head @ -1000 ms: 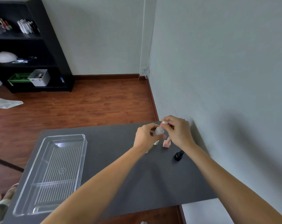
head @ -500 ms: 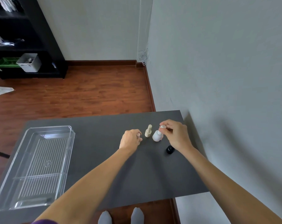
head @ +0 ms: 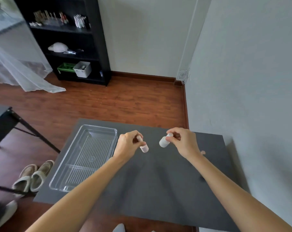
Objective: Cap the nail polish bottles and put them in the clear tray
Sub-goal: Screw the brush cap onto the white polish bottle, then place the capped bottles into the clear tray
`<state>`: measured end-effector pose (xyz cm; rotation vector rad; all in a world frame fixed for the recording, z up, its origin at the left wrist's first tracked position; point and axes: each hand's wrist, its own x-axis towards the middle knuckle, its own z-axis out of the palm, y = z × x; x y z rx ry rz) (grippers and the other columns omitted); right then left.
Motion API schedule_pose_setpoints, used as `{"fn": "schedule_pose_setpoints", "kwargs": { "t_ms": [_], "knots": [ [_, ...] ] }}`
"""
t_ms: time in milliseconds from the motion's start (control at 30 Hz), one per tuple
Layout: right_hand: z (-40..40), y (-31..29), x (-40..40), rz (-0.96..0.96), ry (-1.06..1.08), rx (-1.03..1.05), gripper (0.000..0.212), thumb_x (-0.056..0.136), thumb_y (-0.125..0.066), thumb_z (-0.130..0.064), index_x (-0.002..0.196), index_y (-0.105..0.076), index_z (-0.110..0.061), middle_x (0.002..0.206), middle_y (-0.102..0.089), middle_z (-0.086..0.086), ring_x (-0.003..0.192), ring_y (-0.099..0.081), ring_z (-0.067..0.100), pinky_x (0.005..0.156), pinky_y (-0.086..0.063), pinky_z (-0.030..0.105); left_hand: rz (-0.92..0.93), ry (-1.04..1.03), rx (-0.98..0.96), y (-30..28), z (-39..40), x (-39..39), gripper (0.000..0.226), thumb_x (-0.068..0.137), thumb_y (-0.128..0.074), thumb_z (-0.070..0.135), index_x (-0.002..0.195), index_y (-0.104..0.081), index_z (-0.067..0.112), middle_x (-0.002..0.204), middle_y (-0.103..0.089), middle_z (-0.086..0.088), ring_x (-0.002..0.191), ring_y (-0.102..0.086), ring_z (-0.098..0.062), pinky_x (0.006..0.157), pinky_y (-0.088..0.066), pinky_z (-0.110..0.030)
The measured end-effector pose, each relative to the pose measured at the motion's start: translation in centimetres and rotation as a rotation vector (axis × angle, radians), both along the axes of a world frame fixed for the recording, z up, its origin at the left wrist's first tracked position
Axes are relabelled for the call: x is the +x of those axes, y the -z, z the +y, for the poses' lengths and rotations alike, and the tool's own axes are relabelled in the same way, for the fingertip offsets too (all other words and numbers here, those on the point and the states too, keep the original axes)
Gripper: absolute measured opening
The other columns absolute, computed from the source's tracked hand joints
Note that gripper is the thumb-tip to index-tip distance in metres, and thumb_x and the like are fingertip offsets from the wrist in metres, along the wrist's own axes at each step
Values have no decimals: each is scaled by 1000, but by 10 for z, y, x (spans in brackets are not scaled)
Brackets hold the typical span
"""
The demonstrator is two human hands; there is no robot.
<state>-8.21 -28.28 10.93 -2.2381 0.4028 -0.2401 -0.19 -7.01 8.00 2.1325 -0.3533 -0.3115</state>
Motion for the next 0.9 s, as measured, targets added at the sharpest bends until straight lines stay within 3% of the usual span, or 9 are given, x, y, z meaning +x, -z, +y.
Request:
{"fn": "schedule_pose_setpoints", "kwargs": {
  "t_ms": [133,267,333,500,667,800,900],
  "knots": [
    [62,-2,34,-25,-114,31,15,80,-76,-14,94,-76,-14,87,-72,-1,80,-66,15,75,-51,18,-66,-141,17,-13,76,19,16,71,-83,13,79,-70,16,72,-72,3,69,-67,-13,67,-52,-25],
    [126,7,61,-23,-178,86,15,78,-77,-14,93,-76,-14,85,-73,-4,74,-64,11,72,-47,14,-130,-218,91,-12,139,37,13,75,-79,11,85,-72,15,72,-69,5,64,-61,-7,57,-42,-9],
    [156,16,70,-14,-193,108,15,78,-78,-14,93,-77,-14,85,-72,-3,72,-63,8,73,-46,14,-132,-218,138,-7,161,42,13,79,-76,11,91,-72,15,74,-68,6,66,-60,-7,59,-41,-10],
    [210,43,82,45,-250,100,19,78,-78,-10,97,-75,-9,86,-73,2,78,-67,13,78,-53,21,-116,-100,218,14,188,48,12,86,-66,6,98,-69,9,78,-70,-1,75,-63,-20,68,-48,-29],
    [234,63,82,144,-312,17,14,84,-69,-2,97,-72,-5,83,-72,8,76,-66,21,71,-51,26,-74,41,285,38,196,48,14,89,-59,4,98,-68,11,72,-64,9,67,-58,-13,58,-39,-15],
    [241,74,78,241,-347,-33,16,87,-61,2,99,-69,-4,87,-69,9,69,-59,12,71,-51,28,-30,122,308,47,199,46,14,90,-58,7,99,-68,12,79,-72,4,74,-66,-17,66,-50,-22],
    [244,77,75,264,-368,-49,17,88,-58,2,101,-68,-4,90,-69,10,69,-62,7,72,-53,29,-16,170,315,50,199,44,14,88,-64,6,100,-69,12,83,-74,2,77,-66,-17,69,-50,-23]
  ]
}}
